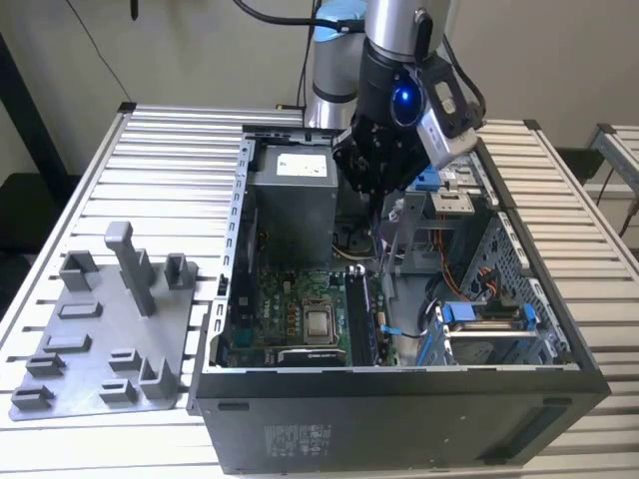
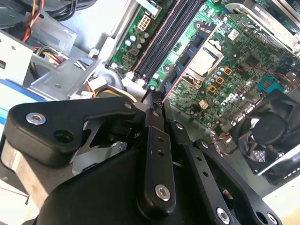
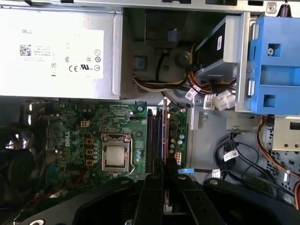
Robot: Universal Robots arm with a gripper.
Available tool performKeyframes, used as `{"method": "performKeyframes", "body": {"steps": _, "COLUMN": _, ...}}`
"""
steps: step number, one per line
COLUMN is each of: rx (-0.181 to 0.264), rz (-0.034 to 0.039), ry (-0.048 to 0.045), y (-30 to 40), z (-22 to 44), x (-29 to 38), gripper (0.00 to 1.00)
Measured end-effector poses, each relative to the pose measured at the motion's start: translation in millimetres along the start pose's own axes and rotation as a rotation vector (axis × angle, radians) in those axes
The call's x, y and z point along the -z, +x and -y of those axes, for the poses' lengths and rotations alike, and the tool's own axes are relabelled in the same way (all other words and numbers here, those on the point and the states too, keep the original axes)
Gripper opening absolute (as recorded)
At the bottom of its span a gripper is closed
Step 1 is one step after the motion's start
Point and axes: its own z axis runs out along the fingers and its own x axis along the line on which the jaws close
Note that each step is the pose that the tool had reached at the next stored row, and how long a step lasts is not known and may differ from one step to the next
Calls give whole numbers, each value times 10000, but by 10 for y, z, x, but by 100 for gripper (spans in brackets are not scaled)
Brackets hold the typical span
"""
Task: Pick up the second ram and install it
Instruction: 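Insert the second ram into the second slot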
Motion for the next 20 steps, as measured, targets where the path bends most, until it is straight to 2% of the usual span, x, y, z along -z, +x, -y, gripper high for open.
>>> {"method": "performKeyframes", "body": {"steps": 14, "rx": 16, "rz": -105, "ry": -2, "y": 9, "z": 120, "x": -245, "gripper": 14}}
{"method": "performKeyframes", "body": {"steps": 20, "rx": 19, "rz": -135, "ry": -2, "y": 27, "z": 134, "x": -348, "gripper": 14}}
